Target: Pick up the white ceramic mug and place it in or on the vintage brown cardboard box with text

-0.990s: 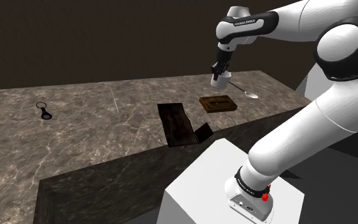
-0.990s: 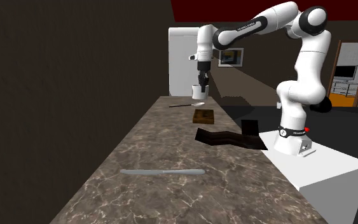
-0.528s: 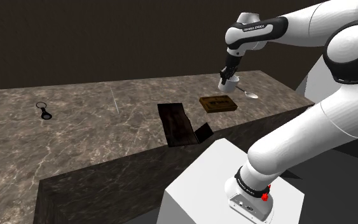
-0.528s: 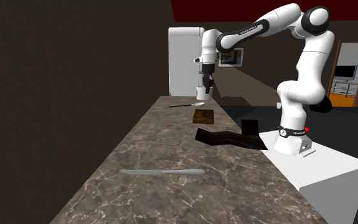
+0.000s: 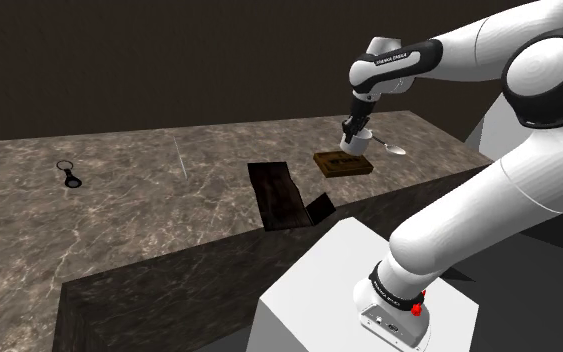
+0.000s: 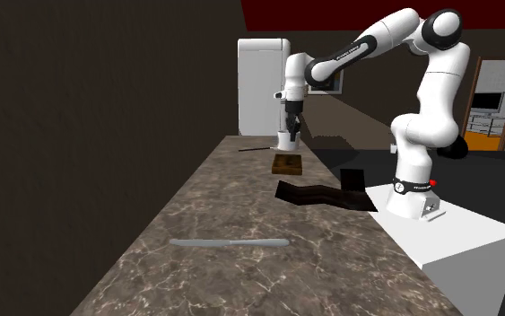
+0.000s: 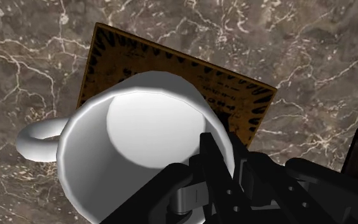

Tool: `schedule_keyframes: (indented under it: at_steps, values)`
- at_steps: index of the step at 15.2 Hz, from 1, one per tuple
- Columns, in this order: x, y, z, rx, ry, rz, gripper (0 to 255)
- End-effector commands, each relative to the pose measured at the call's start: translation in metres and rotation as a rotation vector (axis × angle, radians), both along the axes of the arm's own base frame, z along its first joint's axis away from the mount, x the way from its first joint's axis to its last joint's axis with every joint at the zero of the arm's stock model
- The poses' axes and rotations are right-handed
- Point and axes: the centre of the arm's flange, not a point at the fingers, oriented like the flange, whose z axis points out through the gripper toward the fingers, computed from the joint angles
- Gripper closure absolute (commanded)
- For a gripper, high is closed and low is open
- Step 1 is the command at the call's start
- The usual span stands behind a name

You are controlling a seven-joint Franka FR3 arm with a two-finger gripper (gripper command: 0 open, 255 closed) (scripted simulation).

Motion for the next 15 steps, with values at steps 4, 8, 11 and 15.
schedule_keyframes:
  at_steps: [4,8,11,15]
  values:
    - [0.002,-0.001,-0.026,0.0,-0.001,0.0,255]
    - [0.002,-0.001,-0.035,0.0,-0.001,0.0,255]
    - [0.002,-0.001,-0.035,0.0,-0.001,0.0,255]
    - [0.002,-0.001,-0.035,0.0,-0.001,0.0,0]
